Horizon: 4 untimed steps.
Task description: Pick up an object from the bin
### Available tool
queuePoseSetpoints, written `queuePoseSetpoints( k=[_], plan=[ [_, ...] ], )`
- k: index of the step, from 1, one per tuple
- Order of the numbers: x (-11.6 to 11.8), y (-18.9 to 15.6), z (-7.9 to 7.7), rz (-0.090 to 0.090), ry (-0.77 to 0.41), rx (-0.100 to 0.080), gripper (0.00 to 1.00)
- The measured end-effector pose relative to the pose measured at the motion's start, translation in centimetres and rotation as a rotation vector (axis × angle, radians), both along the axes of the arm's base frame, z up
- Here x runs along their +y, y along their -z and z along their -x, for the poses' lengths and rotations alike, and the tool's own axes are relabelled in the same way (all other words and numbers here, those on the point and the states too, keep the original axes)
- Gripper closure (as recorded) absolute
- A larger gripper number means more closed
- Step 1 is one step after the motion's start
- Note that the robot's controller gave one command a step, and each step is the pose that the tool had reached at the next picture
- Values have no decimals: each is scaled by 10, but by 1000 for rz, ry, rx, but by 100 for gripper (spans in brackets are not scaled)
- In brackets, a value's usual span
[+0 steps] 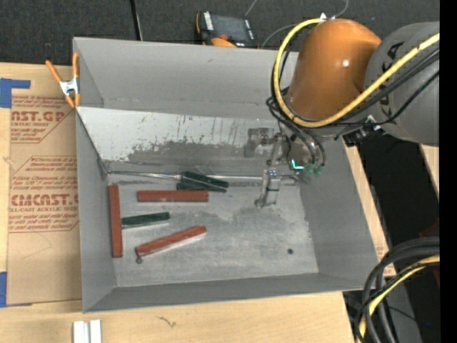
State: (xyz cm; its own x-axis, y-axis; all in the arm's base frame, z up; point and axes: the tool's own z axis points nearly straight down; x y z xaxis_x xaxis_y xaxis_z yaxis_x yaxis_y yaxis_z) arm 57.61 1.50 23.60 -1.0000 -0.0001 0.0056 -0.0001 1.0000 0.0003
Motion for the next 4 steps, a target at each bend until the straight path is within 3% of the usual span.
queuePoseSetpoints(
  k=[1,2,3,4],
  plan=[
    [63,89,4,-3,-245,-2,0],
    [94,168,65,-3,-470,0,0],
    [94,166,63,-3,-469,-6,100],
    [66,55,-10,1,-660,-17,100]
  ],
)
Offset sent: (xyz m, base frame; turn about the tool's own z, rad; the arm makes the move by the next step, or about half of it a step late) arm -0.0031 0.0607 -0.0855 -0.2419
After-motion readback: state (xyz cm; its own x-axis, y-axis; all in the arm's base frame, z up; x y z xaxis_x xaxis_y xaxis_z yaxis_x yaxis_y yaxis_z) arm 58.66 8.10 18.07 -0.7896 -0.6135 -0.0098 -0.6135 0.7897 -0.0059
